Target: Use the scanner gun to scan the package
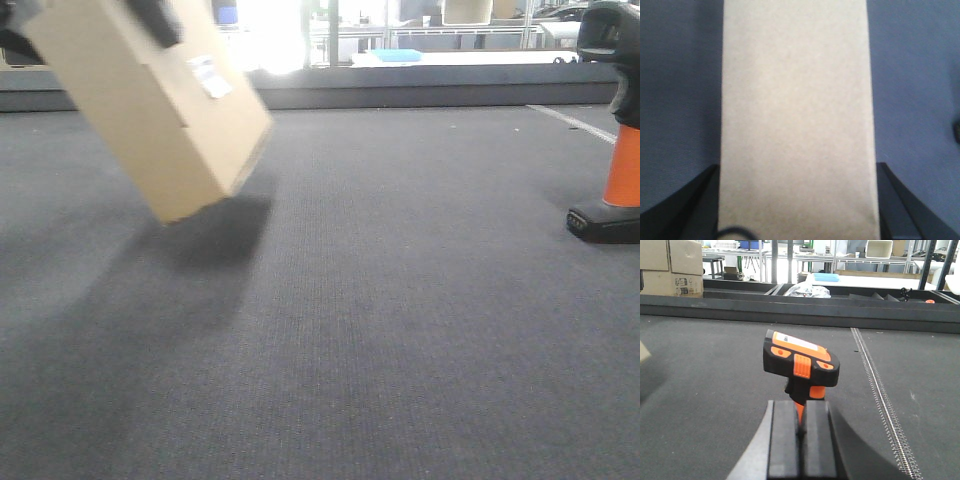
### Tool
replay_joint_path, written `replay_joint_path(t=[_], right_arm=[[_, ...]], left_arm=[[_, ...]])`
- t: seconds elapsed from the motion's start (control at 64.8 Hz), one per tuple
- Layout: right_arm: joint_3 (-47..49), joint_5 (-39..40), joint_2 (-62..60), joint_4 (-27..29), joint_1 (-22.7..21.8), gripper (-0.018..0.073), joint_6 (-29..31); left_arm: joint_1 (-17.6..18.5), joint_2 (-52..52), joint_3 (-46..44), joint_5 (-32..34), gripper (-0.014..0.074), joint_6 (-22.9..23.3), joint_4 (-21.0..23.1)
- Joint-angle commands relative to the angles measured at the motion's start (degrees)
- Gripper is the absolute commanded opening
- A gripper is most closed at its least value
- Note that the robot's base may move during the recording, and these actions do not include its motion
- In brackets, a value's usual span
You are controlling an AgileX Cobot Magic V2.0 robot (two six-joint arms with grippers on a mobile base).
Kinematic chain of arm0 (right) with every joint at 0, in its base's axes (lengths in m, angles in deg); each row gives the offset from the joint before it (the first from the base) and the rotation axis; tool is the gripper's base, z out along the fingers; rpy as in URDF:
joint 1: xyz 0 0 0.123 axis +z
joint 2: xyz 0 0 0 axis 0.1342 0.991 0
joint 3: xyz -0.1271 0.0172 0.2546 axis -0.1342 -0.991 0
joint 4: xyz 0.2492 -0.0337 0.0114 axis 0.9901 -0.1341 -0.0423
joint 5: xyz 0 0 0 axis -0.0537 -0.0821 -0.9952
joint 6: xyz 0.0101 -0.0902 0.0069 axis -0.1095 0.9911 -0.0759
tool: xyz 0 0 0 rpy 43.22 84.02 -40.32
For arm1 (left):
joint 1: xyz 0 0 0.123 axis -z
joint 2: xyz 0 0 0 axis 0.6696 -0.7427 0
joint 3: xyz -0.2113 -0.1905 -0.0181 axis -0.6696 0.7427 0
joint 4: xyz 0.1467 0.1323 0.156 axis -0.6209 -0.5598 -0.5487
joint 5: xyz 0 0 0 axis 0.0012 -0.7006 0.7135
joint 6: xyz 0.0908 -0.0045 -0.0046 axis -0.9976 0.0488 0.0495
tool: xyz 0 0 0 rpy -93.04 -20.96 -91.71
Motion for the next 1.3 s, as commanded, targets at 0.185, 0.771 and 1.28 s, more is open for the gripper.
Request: replay_joint_path(t=[0.185, 0.771, 1.28], right_arm=[[0.4, 1.7, 0.4, 0.2, -0.2, -0.0154, 0.1], [-9.1, 10.1, 0.4, 6.2, -0.2, -0.0154, -0.7], [-3.5, 16.1, 17.2, 2.0, -0.2, -0.0154, -0.2]], left_arm=[[4.7, 0.4, 3.3, 7.9, -0.0016, 6.4, 0.9], [7.0, 0.4, 9.3, 14.9, -0.0016, 13.8, 0.5], [7.0, 0.4, 9.3, 14.8, -0.0016, 13.8, 0.4]])
